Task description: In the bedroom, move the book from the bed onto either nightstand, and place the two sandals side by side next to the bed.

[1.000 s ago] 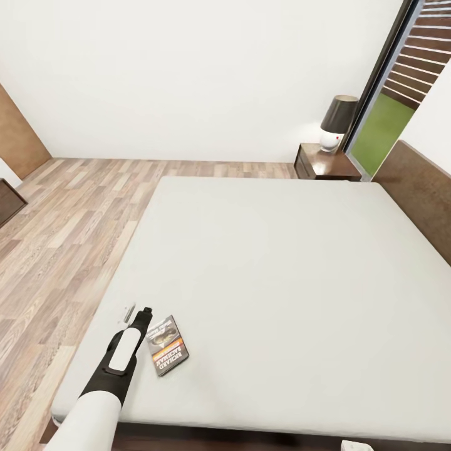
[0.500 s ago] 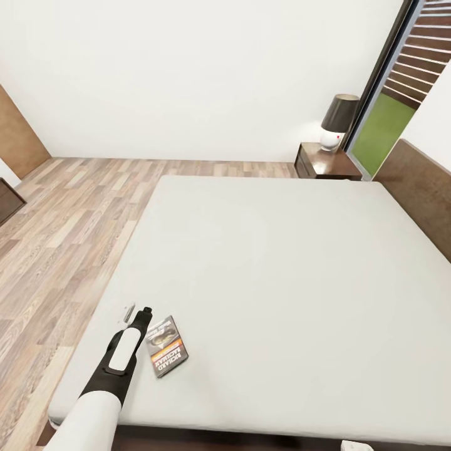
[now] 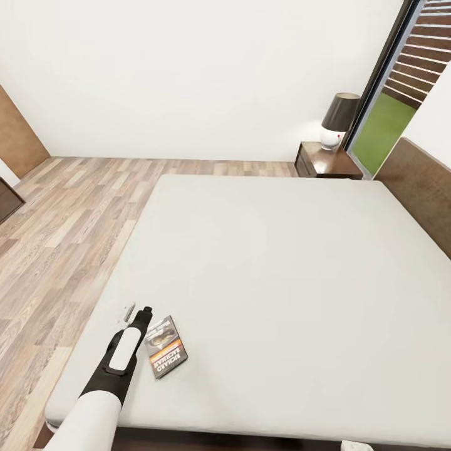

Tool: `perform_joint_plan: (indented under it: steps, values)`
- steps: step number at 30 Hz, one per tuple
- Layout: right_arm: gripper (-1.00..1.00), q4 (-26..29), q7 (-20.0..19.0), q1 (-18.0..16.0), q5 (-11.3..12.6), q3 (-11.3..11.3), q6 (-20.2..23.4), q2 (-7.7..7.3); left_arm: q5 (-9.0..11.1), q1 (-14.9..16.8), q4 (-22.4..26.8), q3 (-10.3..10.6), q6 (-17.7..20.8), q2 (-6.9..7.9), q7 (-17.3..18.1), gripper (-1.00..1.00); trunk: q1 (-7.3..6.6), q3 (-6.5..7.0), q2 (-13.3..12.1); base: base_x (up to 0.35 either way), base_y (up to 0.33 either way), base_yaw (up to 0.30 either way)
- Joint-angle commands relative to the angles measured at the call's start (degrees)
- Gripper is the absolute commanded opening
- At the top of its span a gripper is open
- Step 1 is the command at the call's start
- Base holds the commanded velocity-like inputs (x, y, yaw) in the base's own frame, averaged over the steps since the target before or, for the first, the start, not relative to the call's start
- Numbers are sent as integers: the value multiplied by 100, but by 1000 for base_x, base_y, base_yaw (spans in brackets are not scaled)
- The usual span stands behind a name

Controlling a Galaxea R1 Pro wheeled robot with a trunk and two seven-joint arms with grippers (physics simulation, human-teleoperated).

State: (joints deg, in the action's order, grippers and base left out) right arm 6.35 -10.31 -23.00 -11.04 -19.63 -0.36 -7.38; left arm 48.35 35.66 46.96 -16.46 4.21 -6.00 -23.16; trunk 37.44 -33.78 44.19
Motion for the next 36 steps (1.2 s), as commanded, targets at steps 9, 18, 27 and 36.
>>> perform_joint_plan:
  steps: [9, 18, 27, 36]
  values:
    - [100, 1, -24, -2, -57, -50, -8, 0, -553, 600, 744, 1332, 334, 42, -1313, 100, 1, -5, 5, 0, 0, 0]
    - [100, 0, -22, -2, -57, -50, -8, 0, -738, 803, 715, 1813, 1047, 61, -1347, 100, 23, -23, 45, 0, 0, 0]
    - [100, -1, -22, -2, -58, -50, -8, 0, -749, 810, 611, 1828, 962, 316, -1307, 100, 221, -185, 406, 0, 0, 0]
    - [100, 2, -23, -2, -57, -50, -7, 0, -742, 811, 114, 1805, 530, 387, -1301, 100, 418, -346, 767, 0, 0, 0]
